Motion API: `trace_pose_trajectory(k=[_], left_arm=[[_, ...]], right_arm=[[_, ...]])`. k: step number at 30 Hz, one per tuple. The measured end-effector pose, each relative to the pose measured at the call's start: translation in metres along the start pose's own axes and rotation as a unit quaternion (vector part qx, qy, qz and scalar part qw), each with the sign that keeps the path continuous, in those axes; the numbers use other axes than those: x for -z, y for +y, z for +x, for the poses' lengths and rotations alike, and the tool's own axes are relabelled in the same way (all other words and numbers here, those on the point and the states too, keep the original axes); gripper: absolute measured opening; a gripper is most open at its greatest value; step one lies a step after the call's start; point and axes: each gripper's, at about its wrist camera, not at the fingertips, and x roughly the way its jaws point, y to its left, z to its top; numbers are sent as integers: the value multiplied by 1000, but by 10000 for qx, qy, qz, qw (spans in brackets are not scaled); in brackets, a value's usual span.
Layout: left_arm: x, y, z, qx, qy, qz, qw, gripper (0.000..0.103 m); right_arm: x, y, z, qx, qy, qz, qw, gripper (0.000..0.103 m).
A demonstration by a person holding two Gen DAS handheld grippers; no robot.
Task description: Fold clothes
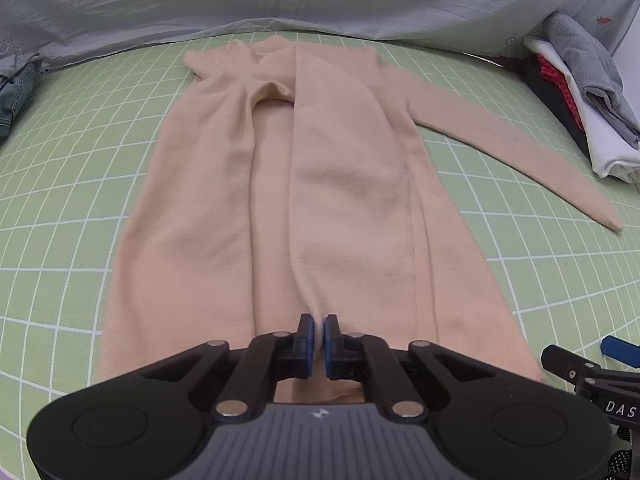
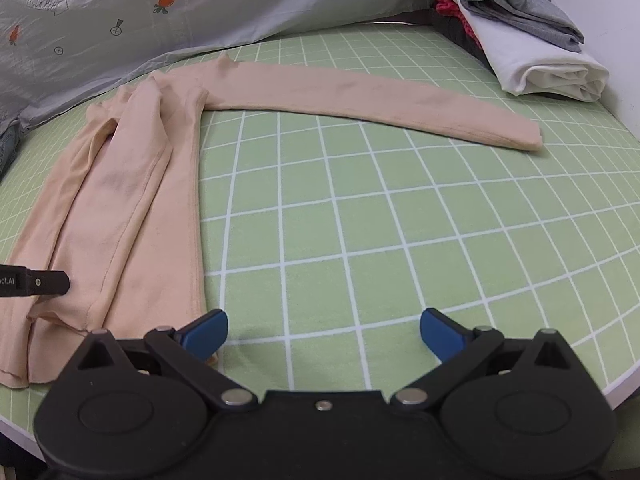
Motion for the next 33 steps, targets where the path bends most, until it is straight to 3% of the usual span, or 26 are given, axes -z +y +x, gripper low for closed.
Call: trace_pose_trajectory(k=[11,17,21,27,30,32,33], left_arm=[[-4,13,-43,405,-530,-338,9972,1],[8,53,-78,549,-741,-1070,9900,1],[23,90,-72,222,-534,-1693,9839,1],[37,117,-43,-22,15,-1976,9803,3],[33,115,-39,-106,139,-1796,9836,6],[28,114,-41,-151,181,-1664,9858,22],[24,114,-42,-166,174,-1611,9866,40]], right_arm=[[1,7,1,162,-2,16,9999,103],[1,12,3,274,-9,70,9996,103],[2,19,5,388,17,-36,9992,103],[1,30,8,396,41,-83,9992,103],[0,33,8,408,64,-51,9991,103],[-1,35,8,408,81,-18,9991,103],[-2,36,8,404,81,9,9991,103]])
